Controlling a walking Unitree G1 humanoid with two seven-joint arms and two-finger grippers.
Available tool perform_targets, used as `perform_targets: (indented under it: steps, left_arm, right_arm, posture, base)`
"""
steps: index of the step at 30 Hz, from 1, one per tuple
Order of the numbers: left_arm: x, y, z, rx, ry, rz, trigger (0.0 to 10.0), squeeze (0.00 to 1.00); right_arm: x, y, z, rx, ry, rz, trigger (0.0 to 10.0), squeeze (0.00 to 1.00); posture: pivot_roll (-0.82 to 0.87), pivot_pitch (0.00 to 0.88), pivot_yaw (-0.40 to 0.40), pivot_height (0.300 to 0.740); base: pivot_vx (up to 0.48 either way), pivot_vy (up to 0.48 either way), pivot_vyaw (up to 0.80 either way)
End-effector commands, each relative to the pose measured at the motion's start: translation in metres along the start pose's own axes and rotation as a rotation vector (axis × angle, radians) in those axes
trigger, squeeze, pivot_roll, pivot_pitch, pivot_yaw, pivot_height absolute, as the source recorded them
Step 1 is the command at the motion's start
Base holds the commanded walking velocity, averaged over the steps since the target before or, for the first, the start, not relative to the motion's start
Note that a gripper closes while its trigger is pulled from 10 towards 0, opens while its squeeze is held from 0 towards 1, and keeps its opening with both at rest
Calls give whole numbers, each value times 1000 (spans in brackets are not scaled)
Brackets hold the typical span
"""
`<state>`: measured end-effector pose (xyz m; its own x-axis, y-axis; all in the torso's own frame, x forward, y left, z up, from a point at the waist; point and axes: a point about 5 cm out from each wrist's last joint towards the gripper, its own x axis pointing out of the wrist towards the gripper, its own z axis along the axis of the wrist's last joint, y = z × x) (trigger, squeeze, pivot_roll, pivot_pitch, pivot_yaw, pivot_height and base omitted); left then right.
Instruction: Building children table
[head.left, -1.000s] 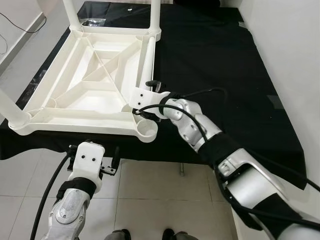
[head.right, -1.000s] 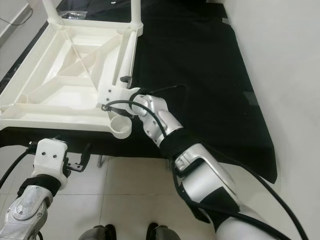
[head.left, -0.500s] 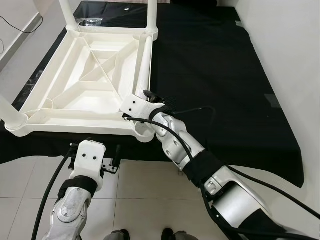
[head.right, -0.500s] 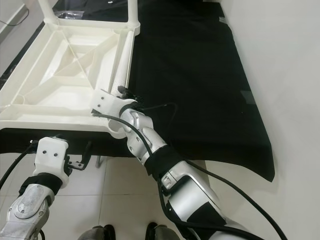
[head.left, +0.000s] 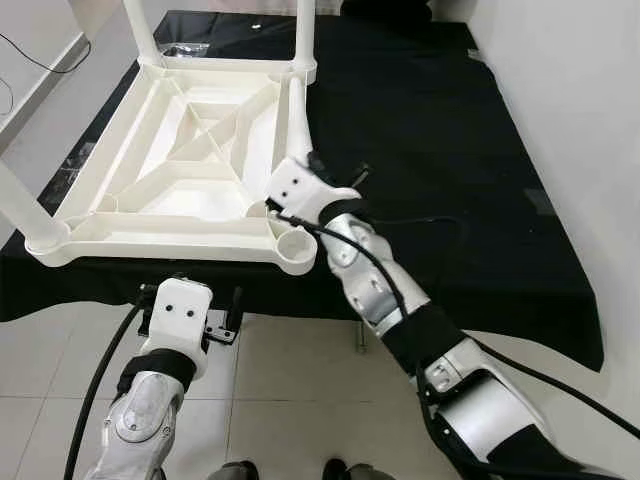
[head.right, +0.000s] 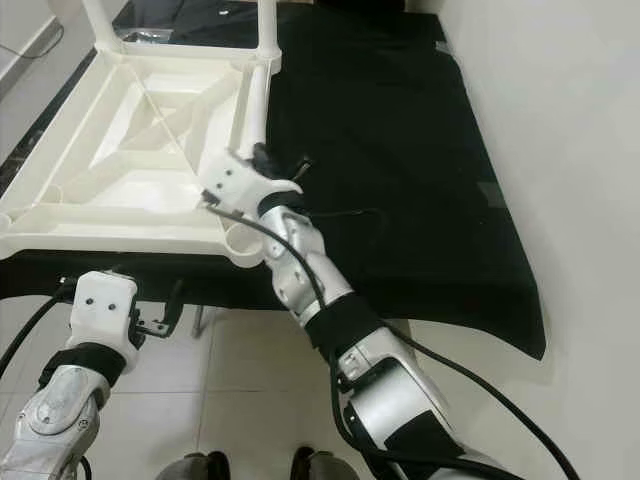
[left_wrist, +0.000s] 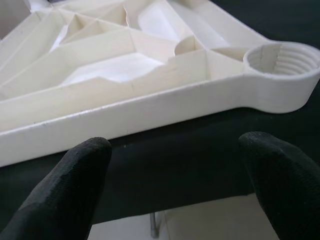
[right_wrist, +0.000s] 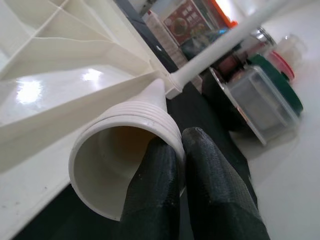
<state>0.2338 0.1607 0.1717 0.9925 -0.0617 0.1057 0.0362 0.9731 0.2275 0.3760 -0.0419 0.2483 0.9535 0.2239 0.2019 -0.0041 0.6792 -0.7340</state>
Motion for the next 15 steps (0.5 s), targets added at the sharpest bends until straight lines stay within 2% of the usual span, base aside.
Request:
perform_targets:
  steps: [1,3,4,6,8,9,10,11,12,14,15]
  left_arm:
    - [0,1,-5,-7,30,0,10000,0]
    - [10,0,6,-31,-11,-44,10000,0]
    - [14,0,11,-48,-25,-60,10000,0]
    - [14,0,11,-48,-25,-60,10000,0]
    - [25,1,23,-102,-63,-91,10000,0]
    - [32,0,31,-141,-91,-123,10000,0]
    - [32,0,31,-141,-91,-123,10000,0]
    - [39,-2,40,-195,-120,-160,10000,0]
    - [39,-2,40,-195,-120,-160,10000,0]
    - [46,-5,52,-286,-157,-210,10000,0]
    - [49,-6,55,-322,-166,-222,10000,0]
  right_arm:
    - [-2,-3,-8,58,22,3,0,0]
    - [-1,-31,-16,287,14,-12,0,0]
    - [-2,-41,-19,366,-2,-6,0,0]
    - [-2,-41,-19,366,-2,-6,0,0]
    - [-5,-67,-25,505,-35,-2,0,0]
    - [-8,-86,-28,584,-64,3,0,0]
    - [-8,-86,-28,584,-64,3,0,0]
    - [-14,-105,-31,626,-99,3,0,0]
    - [-14,-105,-31,626,-99,3,0,0]
    - [-22,-125,-36,662,-144,11,0,0]
    - [-25,-129,-37,672,-153,18,0,0]
  posture:
    - [146,204,-86,740]
    - [132,193,-69,740]
    - [132,193,-69,740]
    - [132,193,-69,740]
    - [109,177,-51,740]
    - [100,170,-45,740]
    - [100,170,-45,740]
    - [94,162,-41,740]
    - [94,162,-41,740]
    - [89,156,-37,740]
    - [89,152,-35,740]
  base:
    - [0,0,0]
    - [0,0,0]
    - [0,0,0]
    - [0,0,0]
    - [0,0,0]
    - [0,0,0]
    - [0,0,0]
    - [0,0,0]
    - [0,0,0]
    - [0,0,0]
    - [0,0,0]
